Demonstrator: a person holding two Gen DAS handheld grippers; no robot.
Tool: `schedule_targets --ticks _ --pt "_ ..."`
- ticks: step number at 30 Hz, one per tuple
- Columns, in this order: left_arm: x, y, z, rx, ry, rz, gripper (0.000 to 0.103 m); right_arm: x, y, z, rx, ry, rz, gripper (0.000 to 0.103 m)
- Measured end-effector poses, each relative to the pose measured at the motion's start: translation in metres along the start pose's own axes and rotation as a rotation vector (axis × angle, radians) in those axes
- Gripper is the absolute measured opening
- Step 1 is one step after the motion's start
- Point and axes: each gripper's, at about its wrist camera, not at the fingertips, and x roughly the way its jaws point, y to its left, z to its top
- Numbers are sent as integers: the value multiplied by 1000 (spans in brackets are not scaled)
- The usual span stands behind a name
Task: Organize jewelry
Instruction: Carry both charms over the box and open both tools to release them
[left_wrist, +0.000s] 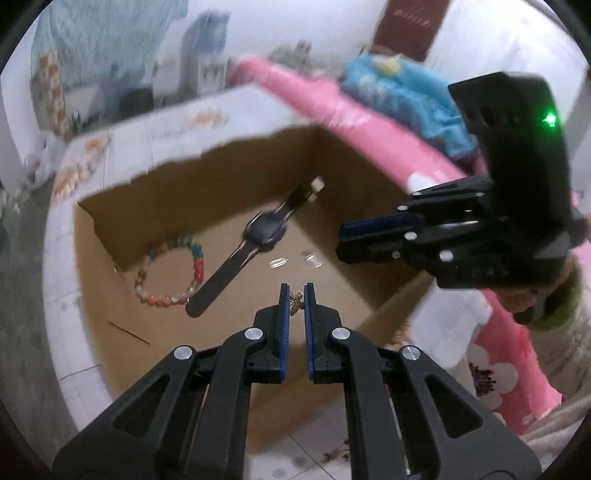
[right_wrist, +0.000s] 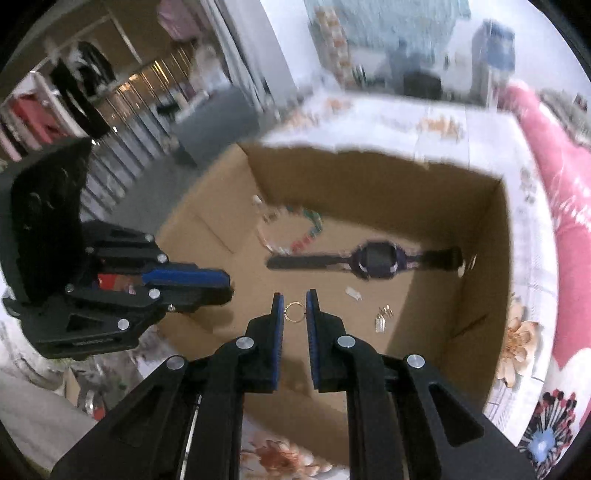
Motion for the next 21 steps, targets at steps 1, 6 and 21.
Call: schedule_targets --ticks 1,6,21 --pt "8 4 1 -9 22 10 7 6 -4 1 5 22 -4 12" --pt "25 15 7 -67 63 20 7 25 -10 -2 -2 73 -29 13" --pt "18 24 8 -111 24 26 7 5 -20 -5 16 2 -42 17"
